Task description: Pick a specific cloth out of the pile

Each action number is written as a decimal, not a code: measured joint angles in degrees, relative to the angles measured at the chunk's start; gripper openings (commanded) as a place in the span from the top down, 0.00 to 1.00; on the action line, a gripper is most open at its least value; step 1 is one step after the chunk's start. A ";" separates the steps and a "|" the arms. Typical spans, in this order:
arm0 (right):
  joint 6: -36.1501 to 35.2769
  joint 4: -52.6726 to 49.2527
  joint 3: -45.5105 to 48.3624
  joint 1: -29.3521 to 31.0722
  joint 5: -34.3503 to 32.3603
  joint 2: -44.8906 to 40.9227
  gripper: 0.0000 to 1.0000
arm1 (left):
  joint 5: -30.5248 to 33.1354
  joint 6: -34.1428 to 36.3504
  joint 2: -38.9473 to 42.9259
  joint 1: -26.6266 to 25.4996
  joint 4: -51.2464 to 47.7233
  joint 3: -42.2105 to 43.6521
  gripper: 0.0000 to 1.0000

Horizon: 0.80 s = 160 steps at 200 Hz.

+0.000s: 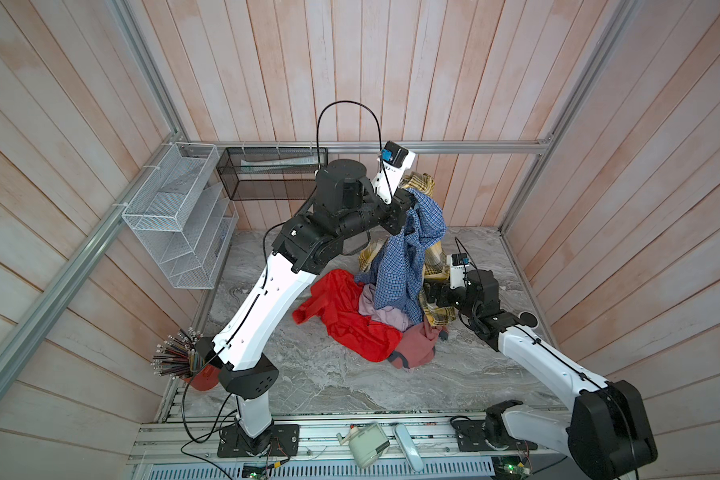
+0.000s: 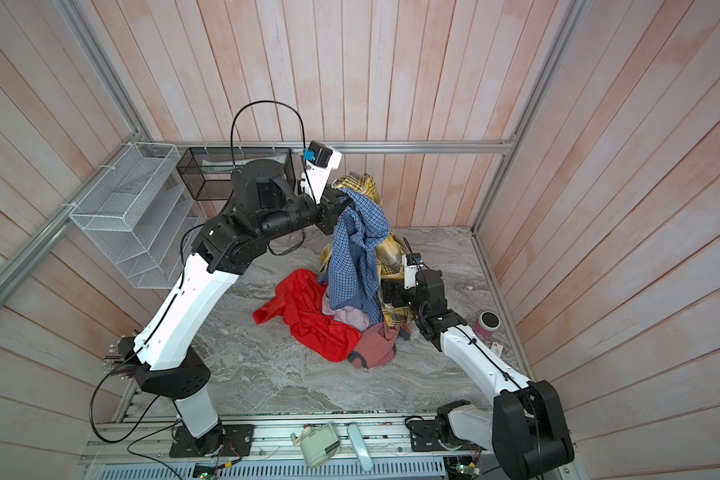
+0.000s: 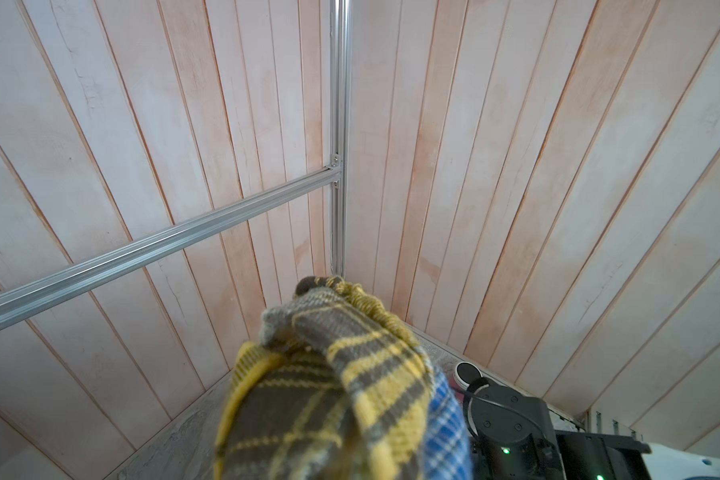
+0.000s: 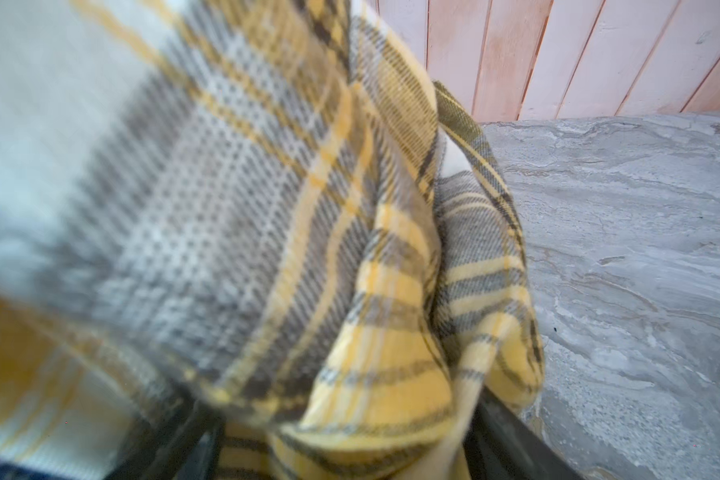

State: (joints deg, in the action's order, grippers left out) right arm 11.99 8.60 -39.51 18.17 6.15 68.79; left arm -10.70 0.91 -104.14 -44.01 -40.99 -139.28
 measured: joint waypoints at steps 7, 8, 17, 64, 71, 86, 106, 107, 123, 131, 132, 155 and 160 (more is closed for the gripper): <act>0.02 0.00 0.00 0.00 0.09 0.00 0.14 | -0.20 0.02 0.04 -0.04 0.31 0.48 0.95; 0.00 0.00 0.00 0.00 0.11 0.00 0.14 | -0.22 0.02 0.07 -0.04 0.35 0.55 0.95; 0.00 0.00 0.00 0.00 0.20 0.00 0.14 | -0.52 0.02 0.22 -0.04 1.07 1.62 0.95; 0.00 0.00 0.00 0.00 0.48 0.00 0.14 | -1.68 -1.01 4.20 0.55 8.31 17.29 0.96; -0.02 0.00 0.00 0.00 0.66 -0.02 0.14 | -1.68 -1.46 5.14 0.96 9.68 21.11 0.96; -0.04 0.00 0.00 0.00 0.85 -0.04 0.15 | -1.36 -2.54 7.74 1.92 13.16 30.25 0.96; -0.09 -0.07 0.00 0.00 1.07 -0.37 0.15 | -0.74 -4.66 11.96 3.19 17.70 43.01 0.96; -0.09 -0.07 0.00 0.00 1.09 -0.42 0.15 | -0.74 -4.81 12.26 3.28 18.08 43.89 0.96; -0.20 -0.20 0.00 0.00 1.29 -0.96 0.15 | 0.26 -6.80 15.96 4.15 20.39 52.46 0.83; -0.22 -0.33 0.00 0.00 1.46 -1.14 0.15 | 0.81 -7.58 17.84 4.48 21.22 56.02 0.81; -0.24 -0.33 0.00 0.00 1.46 -1.16 0.15 | 0.79 -7.63 17.99 4.50 21.27 56.30 0.81; -0.24 -0.90 0.00 0.00 1.62 -1.29 0.15 | 2.49 -10.16 21.68 5.18 22.93 63.34 0.78; -0.24 -1.01 0.00 0.00 1.66 -1.29 0.16 | 2.67 -10.69 22.05 5.33 23.04 64.50 0.77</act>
State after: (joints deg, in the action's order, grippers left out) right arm 11.75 7.60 -39.51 18.17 7.81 67.51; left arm -8.03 -9.78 -82.08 -38.68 -17.96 -74.78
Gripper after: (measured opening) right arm 0.847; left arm 0.213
